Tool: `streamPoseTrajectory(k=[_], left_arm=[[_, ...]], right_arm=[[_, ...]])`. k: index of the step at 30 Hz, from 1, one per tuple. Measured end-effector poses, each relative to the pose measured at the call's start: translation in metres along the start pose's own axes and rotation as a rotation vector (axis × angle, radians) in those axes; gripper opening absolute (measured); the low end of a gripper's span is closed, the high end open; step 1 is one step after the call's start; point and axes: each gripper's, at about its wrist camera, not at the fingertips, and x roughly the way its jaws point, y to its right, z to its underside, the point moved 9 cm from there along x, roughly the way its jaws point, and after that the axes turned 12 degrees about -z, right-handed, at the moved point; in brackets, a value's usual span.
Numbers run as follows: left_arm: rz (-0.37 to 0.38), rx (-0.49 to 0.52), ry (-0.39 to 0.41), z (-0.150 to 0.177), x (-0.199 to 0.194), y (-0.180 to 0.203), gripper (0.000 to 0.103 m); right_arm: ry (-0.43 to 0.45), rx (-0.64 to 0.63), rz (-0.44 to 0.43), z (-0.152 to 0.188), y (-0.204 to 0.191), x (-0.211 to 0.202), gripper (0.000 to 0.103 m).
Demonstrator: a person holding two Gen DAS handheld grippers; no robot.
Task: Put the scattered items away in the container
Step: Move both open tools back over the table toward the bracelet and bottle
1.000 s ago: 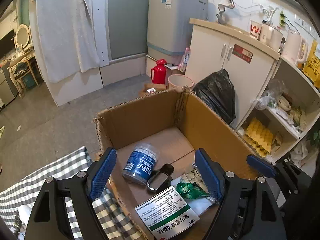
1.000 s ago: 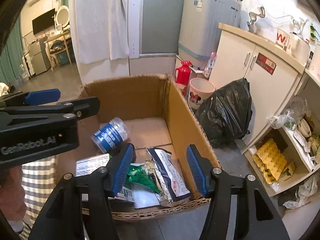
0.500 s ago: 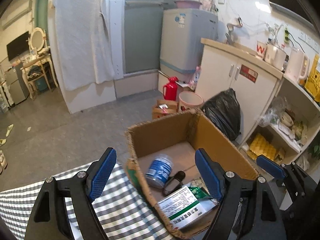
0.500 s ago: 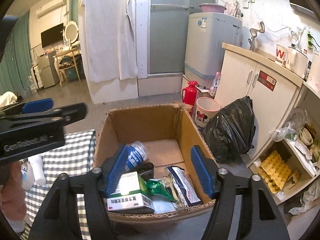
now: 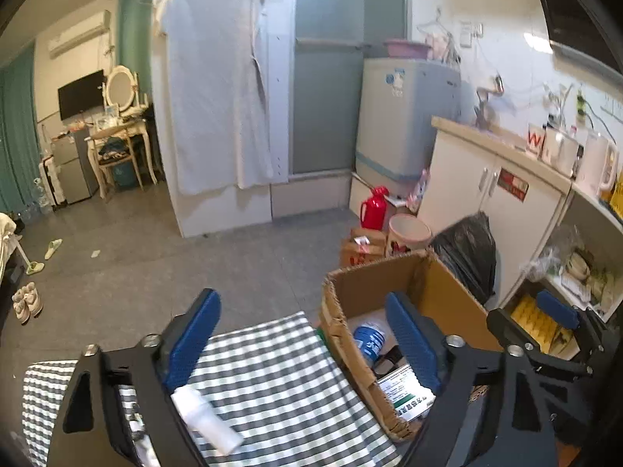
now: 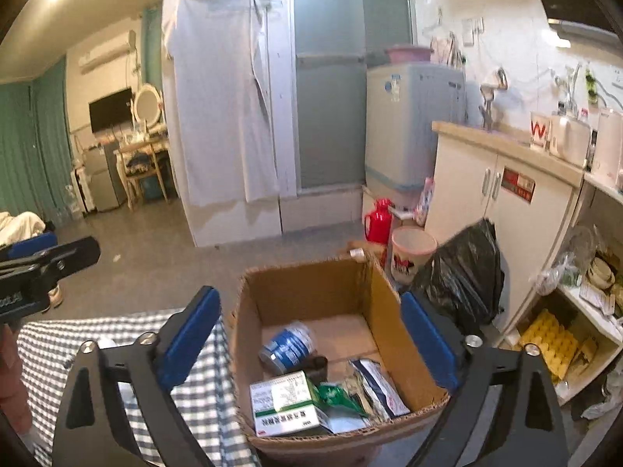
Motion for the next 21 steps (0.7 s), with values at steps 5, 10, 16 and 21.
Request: streamPoseTrajectory(k=[5, 10, 16, 21], left_arm=[[-0.005, -0.026, 0.038, -0.002, -0.026, -0.029, 0.094], [-0.058, -0.043, 0.094, -0.003, -0.051, -0.058, 0.103], [-0.113, -0.072, 0.135, 0.001, -0.074, -0.091, 0.103], [-0.16, -0.102, 0.141, 0.011, -0.084, -0.119, 0.103]], right_arm=[[0.038, -0.022, -0.026, -0.01, -0.018, -0.012, 0.101], [0.058, -0.048, -0.059, -0.017, -0.04, -0.019, 0.103], [0.057, -0.082, -0.102, -0.017, -0.063, -0.022, 0.103], [0.06, -0.103, -0.137, -0.015, -0.082, -0.023, 0.103]])
